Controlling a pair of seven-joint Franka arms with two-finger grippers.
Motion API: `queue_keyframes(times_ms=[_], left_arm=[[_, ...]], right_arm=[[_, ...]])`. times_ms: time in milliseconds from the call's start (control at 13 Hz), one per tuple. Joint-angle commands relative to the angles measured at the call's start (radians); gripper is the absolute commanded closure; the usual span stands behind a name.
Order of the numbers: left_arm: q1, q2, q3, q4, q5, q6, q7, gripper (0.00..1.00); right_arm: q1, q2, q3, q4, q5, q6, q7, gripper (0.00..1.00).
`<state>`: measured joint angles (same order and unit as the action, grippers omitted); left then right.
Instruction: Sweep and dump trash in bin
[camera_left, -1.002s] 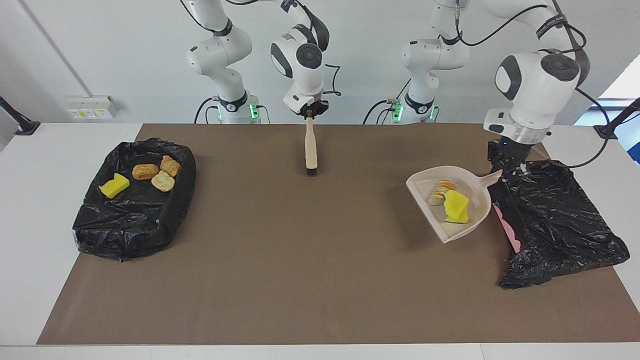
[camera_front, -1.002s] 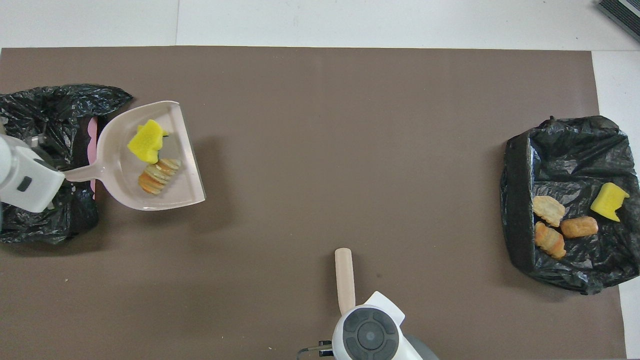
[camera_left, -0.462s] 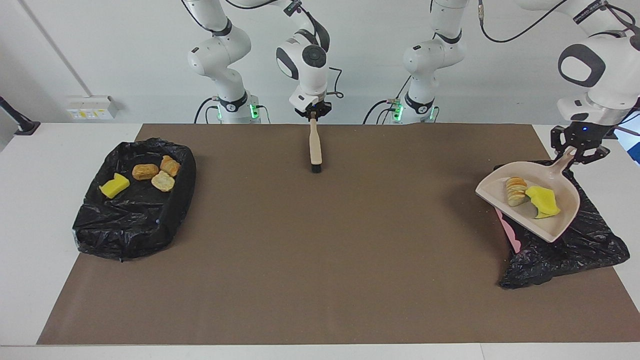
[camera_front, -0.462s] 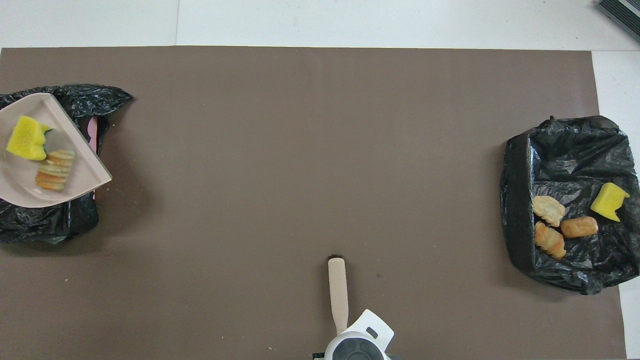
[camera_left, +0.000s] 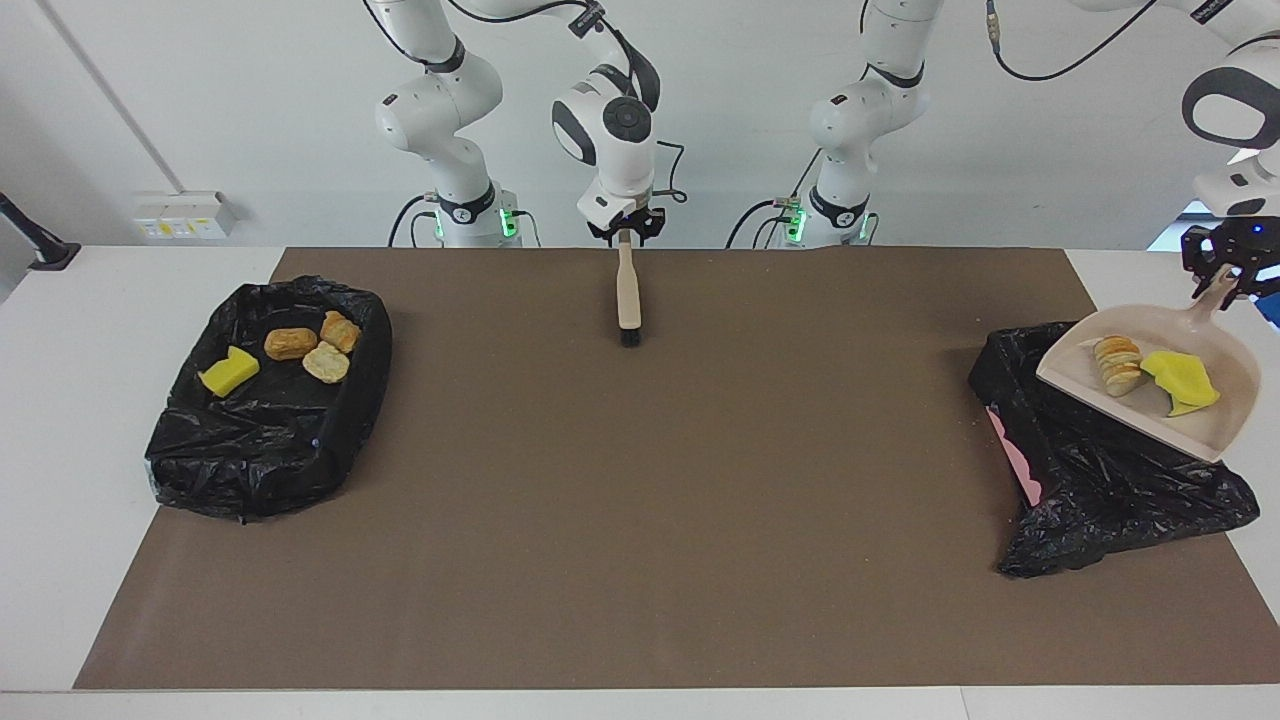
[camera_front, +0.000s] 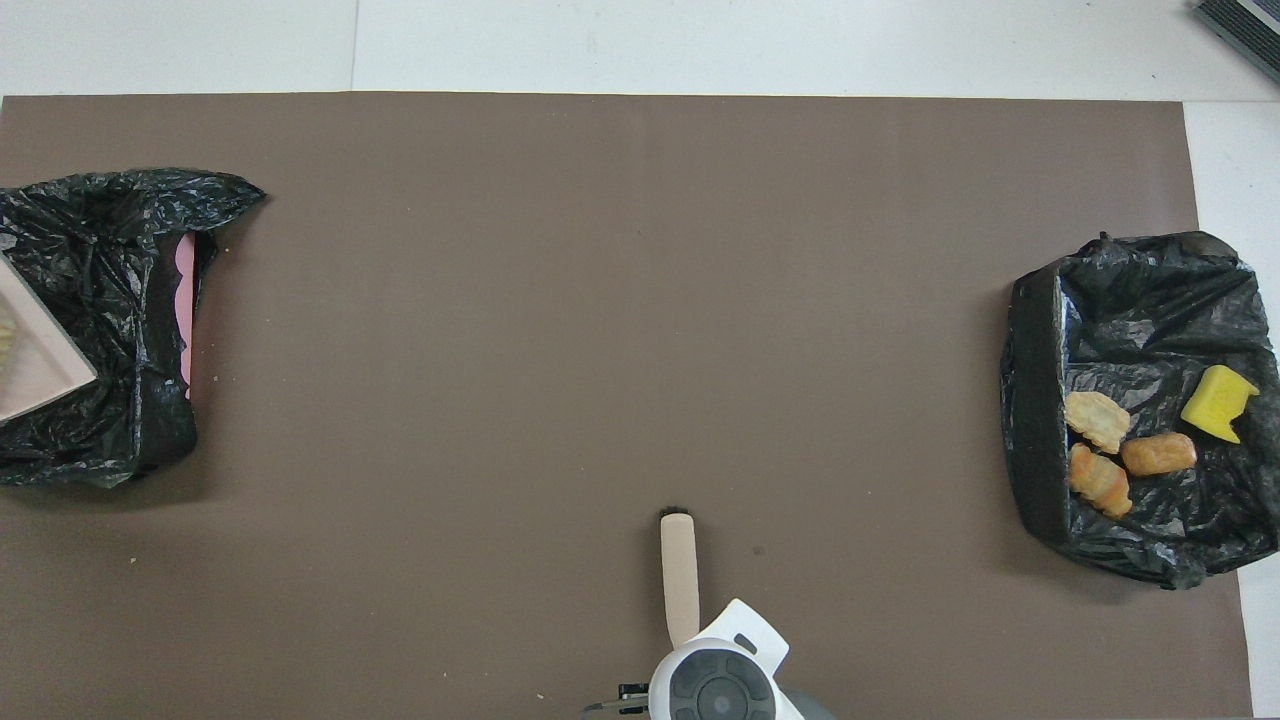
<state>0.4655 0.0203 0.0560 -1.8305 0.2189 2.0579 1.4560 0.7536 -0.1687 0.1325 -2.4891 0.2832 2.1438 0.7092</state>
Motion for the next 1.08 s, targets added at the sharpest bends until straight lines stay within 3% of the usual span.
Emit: queue_keyframes(times_ms=[0, 616, 1002], left_arm=[[0.01, 0.038, -0.008, 0.072, 0.135, -0.002, 0.055, 1.0], [-0.011, 0.046, -0.01, 0.076, 0.466, -0.021, 0.053, 1.0], [-0.03, 0.033, -0.016, 0.083, 0.598, -0.022, 0.053, 1.0]], right_arm=[[-0.094, 0.015, 0.002, 0.077, -0.05, 0.005, -0.013, 0.0], [-0.488, 0.034, 0.002, 0.283, -0.199, -0.01, -0.102, 0.0], [-0.729, 0.032, -0.001, 0.442, -0.202, -0.094, -0.307, 0.0]])
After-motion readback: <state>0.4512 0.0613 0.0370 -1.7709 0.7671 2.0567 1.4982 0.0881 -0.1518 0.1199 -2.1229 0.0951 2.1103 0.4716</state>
